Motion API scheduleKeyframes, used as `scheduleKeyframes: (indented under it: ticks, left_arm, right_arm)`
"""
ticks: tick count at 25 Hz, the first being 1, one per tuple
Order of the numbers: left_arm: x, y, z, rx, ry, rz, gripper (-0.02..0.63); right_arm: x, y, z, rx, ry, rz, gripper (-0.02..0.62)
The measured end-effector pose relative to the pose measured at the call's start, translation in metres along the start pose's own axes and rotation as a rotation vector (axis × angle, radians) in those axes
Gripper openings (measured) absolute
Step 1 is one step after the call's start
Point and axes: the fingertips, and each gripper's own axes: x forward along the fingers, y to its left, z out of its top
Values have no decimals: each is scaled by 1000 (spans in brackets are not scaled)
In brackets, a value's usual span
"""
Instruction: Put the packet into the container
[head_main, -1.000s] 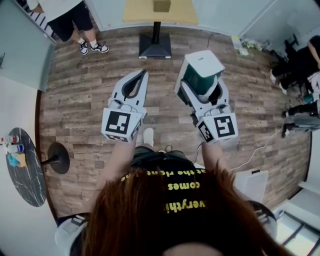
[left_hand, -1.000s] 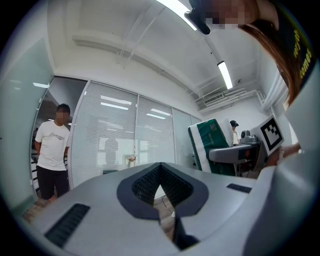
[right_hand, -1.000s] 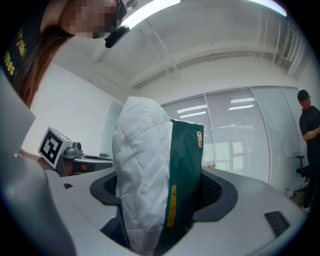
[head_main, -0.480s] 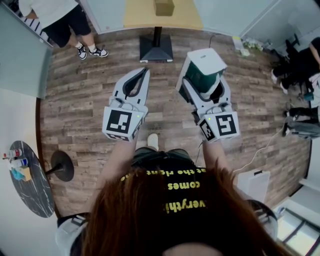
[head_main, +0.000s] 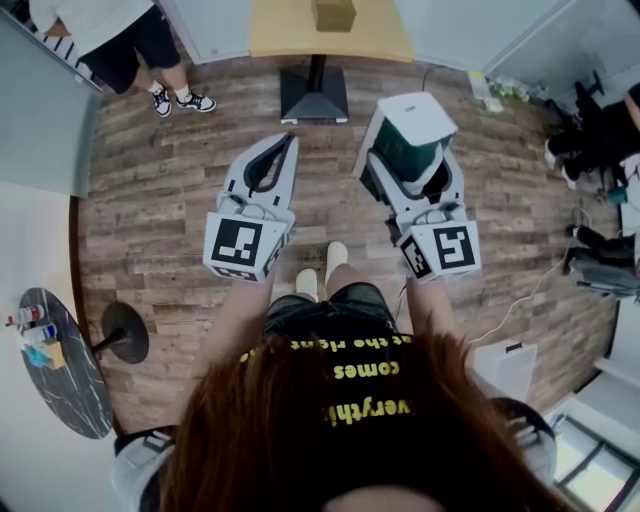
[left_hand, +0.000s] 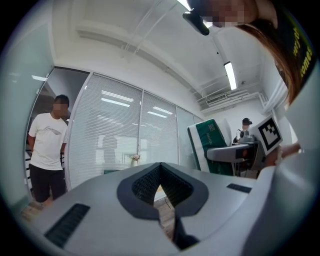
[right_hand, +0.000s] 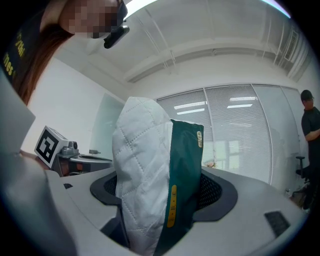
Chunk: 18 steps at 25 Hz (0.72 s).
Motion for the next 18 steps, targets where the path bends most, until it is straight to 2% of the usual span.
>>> scheduleKeyframes:
  ticks: [18]
  left_arm:
    - [120,29,1,9,-6,74,0]
  right_arm:
    - [93,-92,-5,-11,-3,80,383]
